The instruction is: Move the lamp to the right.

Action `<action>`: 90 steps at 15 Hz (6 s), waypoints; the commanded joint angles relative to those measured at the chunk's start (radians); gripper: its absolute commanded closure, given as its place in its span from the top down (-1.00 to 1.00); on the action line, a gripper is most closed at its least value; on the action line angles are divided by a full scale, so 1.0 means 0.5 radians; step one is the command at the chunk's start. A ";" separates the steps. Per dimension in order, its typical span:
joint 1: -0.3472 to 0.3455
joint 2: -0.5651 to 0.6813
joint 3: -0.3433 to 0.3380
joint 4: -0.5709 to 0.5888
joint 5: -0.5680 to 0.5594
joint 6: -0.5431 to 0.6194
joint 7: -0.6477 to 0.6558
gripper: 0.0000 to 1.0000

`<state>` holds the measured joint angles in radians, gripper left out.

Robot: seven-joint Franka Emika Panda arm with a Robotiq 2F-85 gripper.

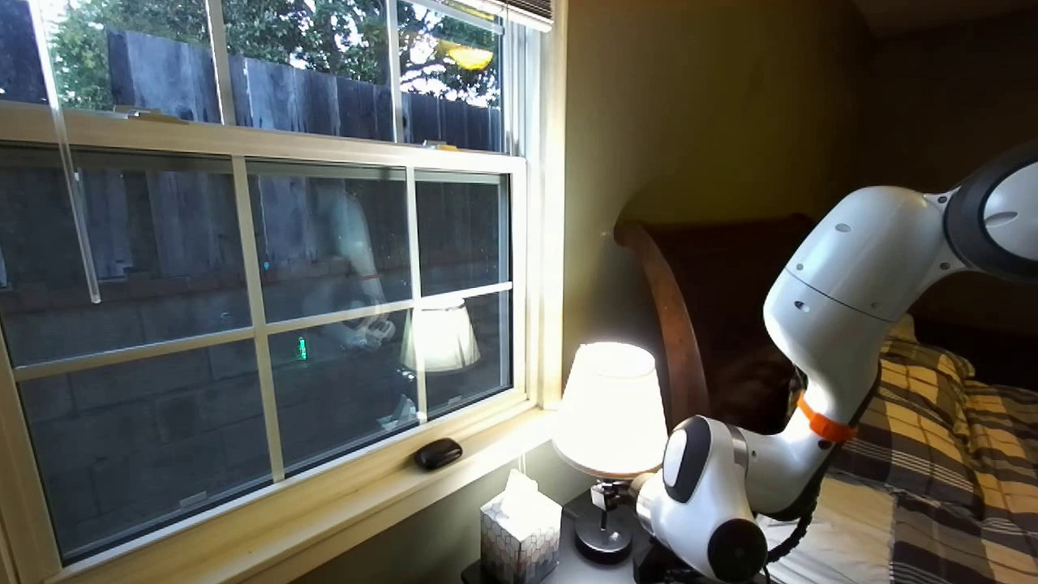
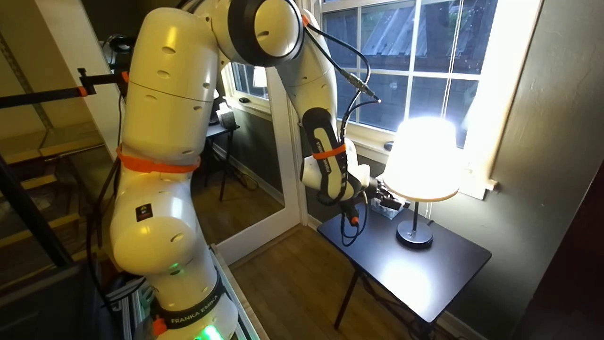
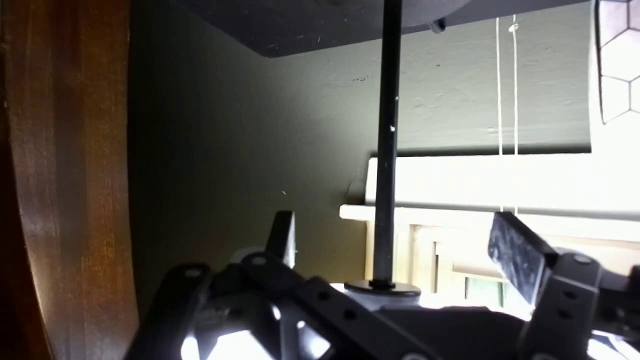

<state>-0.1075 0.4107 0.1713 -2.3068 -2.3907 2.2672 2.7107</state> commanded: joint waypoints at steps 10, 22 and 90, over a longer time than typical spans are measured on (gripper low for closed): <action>-0.076 0.223 0.101 0.215 -0.230 -0.092 0.089 1.00; -0.106 0.327 0.057 0.222 -0.217 -0.238 0.098 1.00; -1.147 0.178 1.015 0.097 -0.260 -0.735 0.089 -0.93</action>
<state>-0.5853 0.5196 0.6104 -2.2187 -2.5054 1.9334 2.7129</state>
